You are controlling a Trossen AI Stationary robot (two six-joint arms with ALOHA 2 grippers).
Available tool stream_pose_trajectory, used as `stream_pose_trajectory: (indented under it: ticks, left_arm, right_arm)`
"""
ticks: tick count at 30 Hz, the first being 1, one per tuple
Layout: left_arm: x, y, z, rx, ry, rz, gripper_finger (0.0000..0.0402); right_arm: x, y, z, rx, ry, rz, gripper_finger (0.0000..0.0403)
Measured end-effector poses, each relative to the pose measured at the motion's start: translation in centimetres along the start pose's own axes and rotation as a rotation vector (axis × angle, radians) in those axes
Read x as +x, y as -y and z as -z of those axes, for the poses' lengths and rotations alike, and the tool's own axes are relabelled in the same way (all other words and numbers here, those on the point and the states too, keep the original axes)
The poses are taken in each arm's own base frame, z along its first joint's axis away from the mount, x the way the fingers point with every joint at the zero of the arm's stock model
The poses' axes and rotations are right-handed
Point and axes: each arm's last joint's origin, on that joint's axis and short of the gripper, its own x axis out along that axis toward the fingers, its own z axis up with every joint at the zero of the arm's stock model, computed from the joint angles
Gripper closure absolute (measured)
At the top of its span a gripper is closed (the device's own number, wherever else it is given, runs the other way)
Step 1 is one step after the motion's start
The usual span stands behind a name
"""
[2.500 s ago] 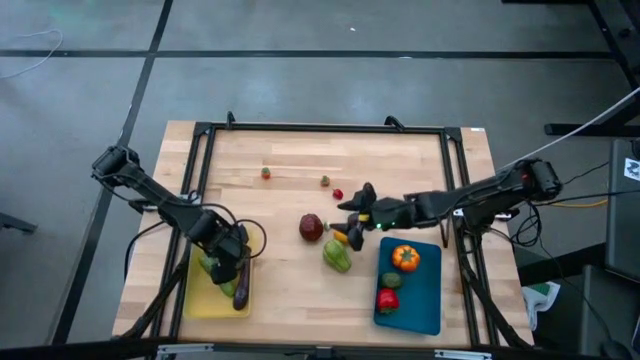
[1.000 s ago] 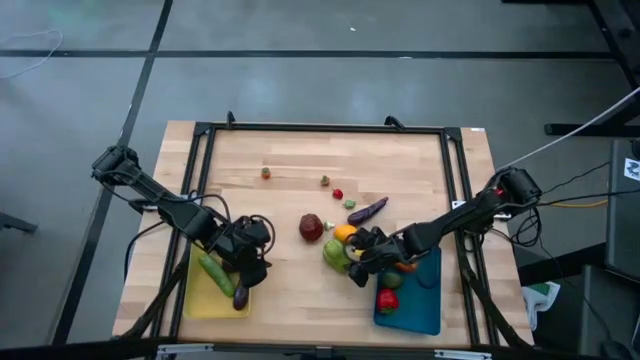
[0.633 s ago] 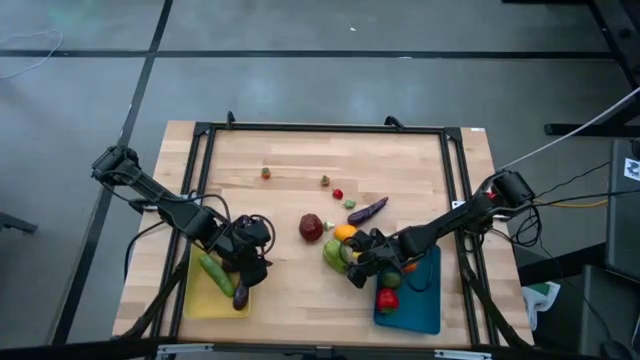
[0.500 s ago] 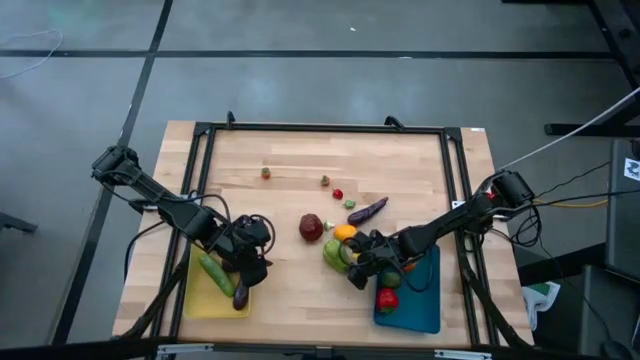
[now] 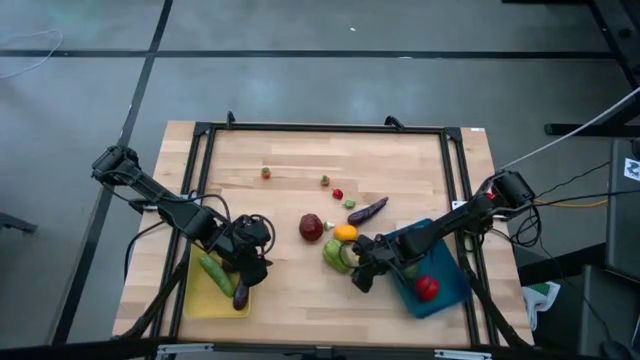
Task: Sort produce into baskets
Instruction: Put the chayote into the yellow bin
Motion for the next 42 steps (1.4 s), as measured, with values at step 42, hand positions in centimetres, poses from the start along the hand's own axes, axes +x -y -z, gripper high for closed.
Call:
stream_pose_trajectory:
  ticks: [42]
  left_arm:
    - [0.0,0.0,0.0,0.007,-0.001,-0.001,0.0116]
  right_arm:
    - [1.1,-3.5,-2.6,-0.045,0.103,0.174,0.0095]
